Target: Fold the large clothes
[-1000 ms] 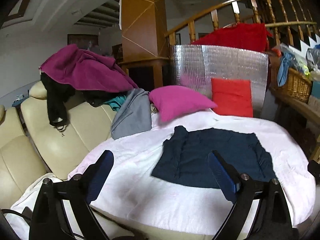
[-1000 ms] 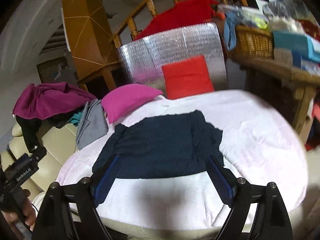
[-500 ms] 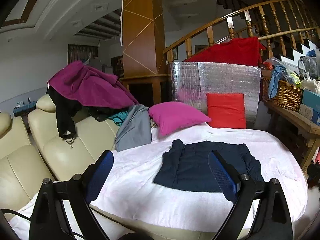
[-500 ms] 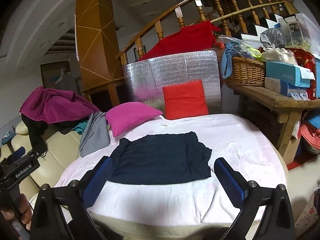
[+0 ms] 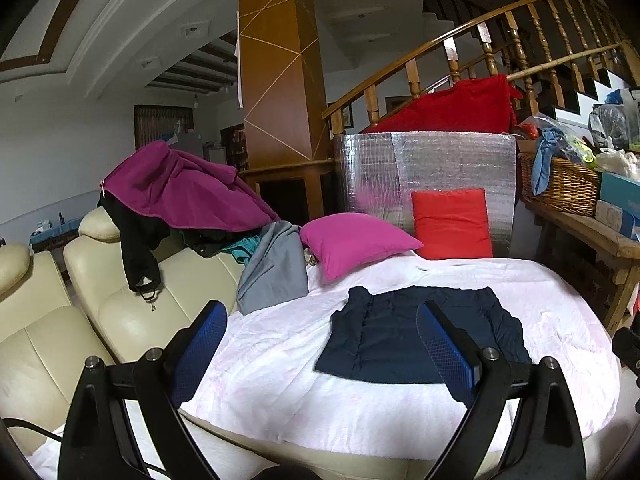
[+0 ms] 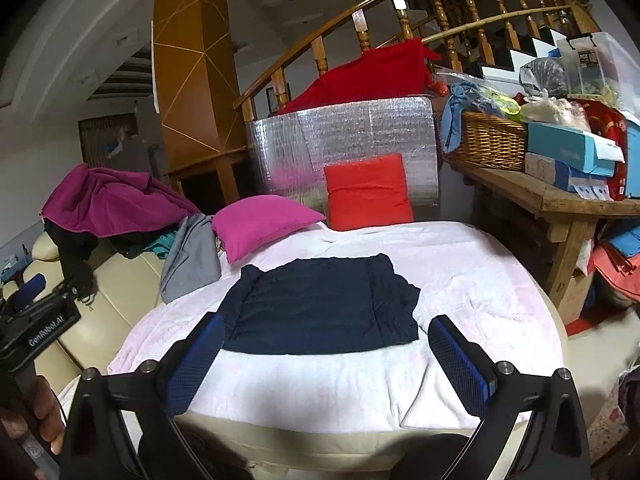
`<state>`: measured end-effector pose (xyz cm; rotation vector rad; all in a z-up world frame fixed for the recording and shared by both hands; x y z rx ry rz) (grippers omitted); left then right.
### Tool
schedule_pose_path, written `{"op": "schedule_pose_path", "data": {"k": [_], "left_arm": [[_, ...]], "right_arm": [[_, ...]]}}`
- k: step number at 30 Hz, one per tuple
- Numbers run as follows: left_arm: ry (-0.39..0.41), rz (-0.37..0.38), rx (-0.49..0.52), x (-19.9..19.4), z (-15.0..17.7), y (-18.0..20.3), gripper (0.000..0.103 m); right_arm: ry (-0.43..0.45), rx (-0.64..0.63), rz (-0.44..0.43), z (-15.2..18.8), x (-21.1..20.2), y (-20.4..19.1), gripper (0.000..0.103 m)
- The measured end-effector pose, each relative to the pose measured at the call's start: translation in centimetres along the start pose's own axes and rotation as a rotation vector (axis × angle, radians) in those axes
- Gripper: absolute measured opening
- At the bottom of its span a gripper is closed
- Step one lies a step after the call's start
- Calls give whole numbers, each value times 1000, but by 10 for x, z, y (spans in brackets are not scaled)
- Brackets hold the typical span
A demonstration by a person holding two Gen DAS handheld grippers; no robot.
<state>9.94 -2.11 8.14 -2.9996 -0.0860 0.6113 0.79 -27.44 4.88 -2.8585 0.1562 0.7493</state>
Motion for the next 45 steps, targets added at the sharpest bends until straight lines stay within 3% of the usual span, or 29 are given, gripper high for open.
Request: {"op": "schedule_pose_path", "data": {"k": [13, 18, 24, 31, 37, 45], "left_arm": [[16, 6, 2, -9, 0, -4, 96], [18, 10, 11, -10, 1, -4, 96], [14, 14, 11, -9, 1, -6, 96], [20, 8, 10, -10, 2, -10, 96], [26, 9, 7, -11, 2, -14, 96], [26, 4, -1, -9, 2, -19, 96]], "right_arm": [[3, -15, 75, 3, -5, -11, 103], [4, 1, 57, 4, -4, -12, 103], [60, 40, 4, 5, -9, -9, 103], [121, 65, 28, 3, -17, -10, 103], [89, 2, 85, 3, -11, -23, 103], [42, -39, 89, 4, 0, -35, 103]]}}
Point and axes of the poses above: each gripper's, at about its wrist camera, not at the fingertips, and x roughly the way its jaws point, y to its right, z to its underside, the point moved 1 cm from there along x, roughly the way its jaws point, and after that the axes turned 6 degrees about -y, right-handed, at the moved point
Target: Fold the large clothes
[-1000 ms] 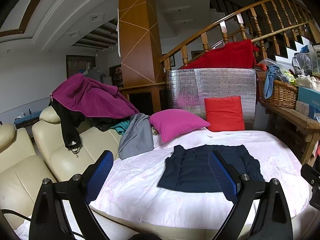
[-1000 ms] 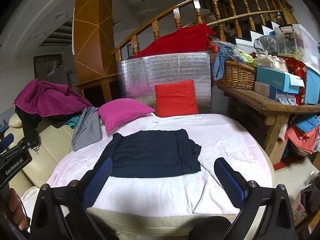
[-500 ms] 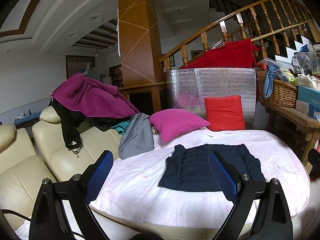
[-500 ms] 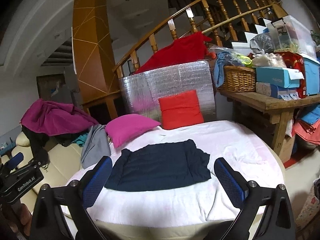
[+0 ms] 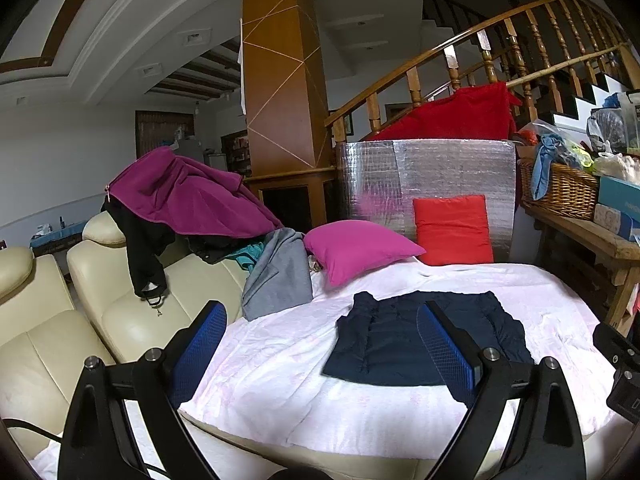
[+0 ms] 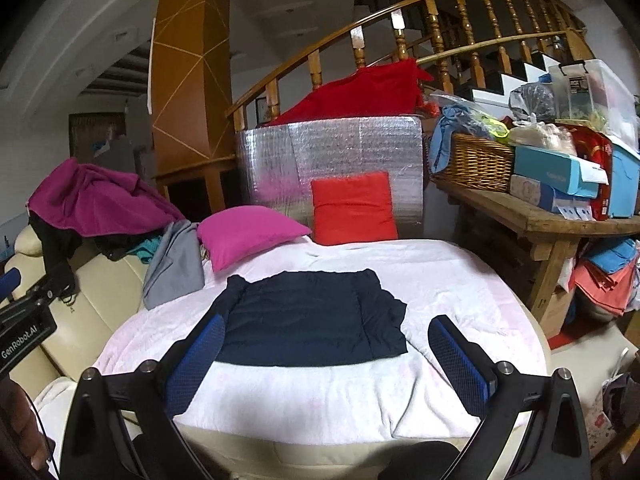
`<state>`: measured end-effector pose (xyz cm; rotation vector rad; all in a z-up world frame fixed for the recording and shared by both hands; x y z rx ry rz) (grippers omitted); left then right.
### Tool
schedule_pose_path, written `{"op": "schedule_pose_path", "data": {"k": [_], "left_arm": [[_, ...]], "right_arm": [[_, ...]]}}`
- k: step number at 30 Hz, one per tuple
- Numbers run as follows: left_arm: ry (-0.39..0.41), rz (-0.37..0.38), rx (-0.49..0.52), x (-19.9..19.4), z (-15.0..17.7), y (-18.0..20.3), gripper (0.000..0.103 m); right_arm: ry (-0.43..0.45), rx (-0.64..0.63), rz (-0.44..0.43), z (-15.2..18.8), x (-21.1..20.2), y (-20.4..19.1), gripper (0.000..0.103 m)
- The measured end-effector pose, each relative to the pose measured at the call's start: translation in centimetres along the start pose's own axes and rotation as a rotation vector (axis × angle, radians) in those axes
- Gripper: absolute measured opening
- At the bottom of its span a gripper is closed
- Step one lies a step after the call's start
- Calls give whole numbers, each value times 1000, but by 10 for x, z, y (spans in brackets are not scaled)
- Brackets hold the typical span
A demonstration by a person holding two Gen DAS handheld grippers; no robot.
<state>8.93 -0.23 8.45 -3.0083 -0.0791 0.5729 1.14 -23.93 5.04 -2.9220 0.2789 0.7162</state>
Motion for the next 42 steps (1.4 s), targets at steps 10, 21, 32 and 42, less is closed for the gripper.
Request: {"op": "schedule_pose_path", "data": {"k": [10, 21, 32, 42], "left_arm": [[-6, 3, -19, 5, 0, -9, 96], [1, 17, -27, 1, 0, -16, 96], [23, 14, -20, -11, 0, -23, 96], [-20, 1, -20, 11, -8, -17, 97]], "right_arm": [[-5, -27, 7, 0, 1, -17, 103], [-4, -53, 21, -1, -2, -30, 103], [-9, -55, 33, -3, -10, -36, 103], [-42, -56, 4, -7, 13, -40, 103]]}}
Point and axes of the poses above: each gripper's, at about its wrist camera, not at the fingertips, and x roughly the way its jaws point, y to its right, z to its underside, the point moved 1 cm from there along x, roughly the way its jaws point, and after that the axes turned 6 degrees about -y, right-handed, at the moved point
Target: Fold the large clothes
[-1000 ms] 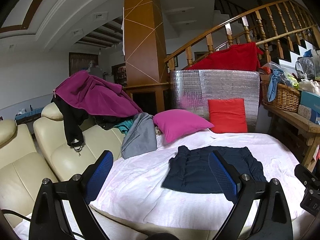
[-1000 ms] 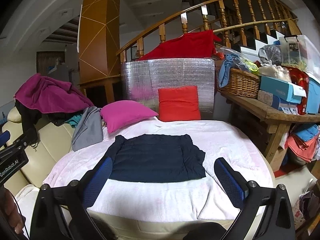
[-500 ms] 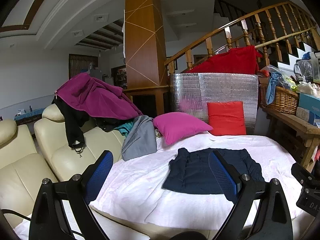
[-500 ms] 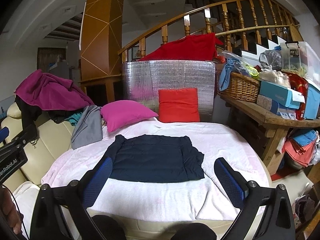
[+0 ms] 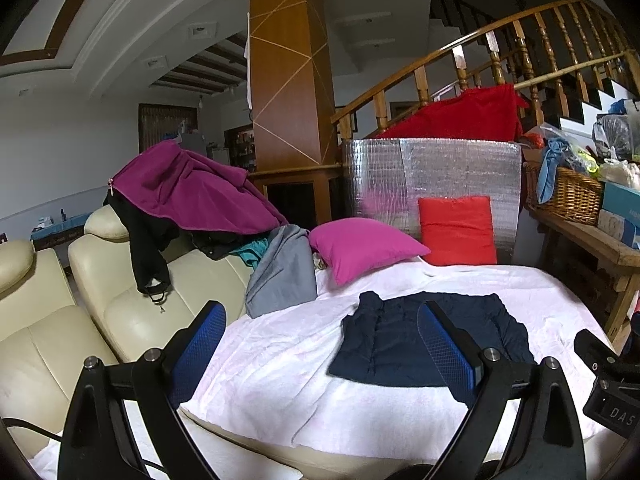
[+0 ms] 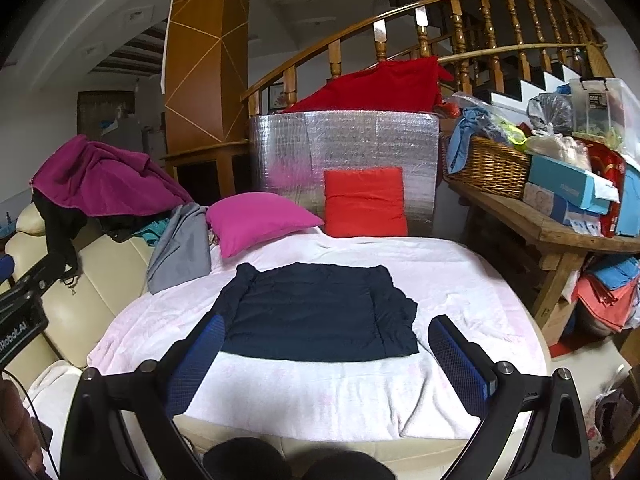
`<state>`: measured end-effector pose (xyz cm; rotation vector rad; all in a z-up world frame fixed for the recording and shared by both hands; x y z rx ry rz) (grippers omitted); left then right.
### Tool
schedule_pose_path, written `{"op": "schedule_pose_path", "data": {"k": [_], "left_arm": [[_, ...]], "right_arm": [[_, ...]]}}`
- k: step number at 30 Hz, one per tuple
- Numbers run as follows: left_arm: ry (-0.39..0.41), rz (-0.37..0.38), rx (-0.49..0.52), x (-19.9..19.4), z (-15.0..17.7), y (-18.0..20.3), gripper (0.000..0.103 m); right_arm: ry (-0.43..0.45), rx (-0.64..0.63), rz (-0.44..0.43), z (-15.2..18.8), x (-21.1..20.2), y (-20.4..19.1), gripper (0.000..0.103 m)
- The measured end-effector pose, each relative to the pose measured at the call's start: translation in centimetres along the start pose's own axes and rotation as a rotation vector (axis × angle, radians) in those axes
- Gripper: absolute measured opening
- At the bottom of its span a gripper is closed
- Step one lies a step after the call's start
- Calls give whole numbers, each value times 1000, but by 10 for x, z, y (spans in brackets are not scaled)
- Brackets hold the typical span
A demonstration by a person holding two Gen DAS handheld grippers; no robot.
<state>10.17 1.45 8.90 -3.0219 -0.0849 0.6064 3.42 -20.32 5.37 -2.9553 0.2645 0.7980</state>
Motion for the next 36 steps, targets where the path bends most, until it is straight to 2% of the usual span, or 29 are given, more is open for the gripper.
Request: {"op": "schedule_pose_path", "data": {"k": [7, 21, 34, 36], "left_arm": [[-31, -8, 15, 27, -7, 12, 97], [-67, 30, 37, 70, -15, 28, 97], [-87, 34, 31, 118, -24, 31, 97], [-110, 44, 15, 134, -24, 27, 97]], "right_arm": [[-29, 19, -16, -12, 33, 5, 103], [-61, 30, 29, -19, 81, 9, 103], [-87, 29, 41, -36, 129, 2, 103], [-93, 26, 40, -38, 138, 4, 103]]}}
Point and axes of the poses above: each gripper's, at about its wrist camera, not at the fingertips, and x roughly the way its jaws point, y to its right, z to its underside, the point moved 1 cm from there along x, roughly the way its jaws point, and after that the axes turned 6 degrees about -y, right-handed, at the moved point
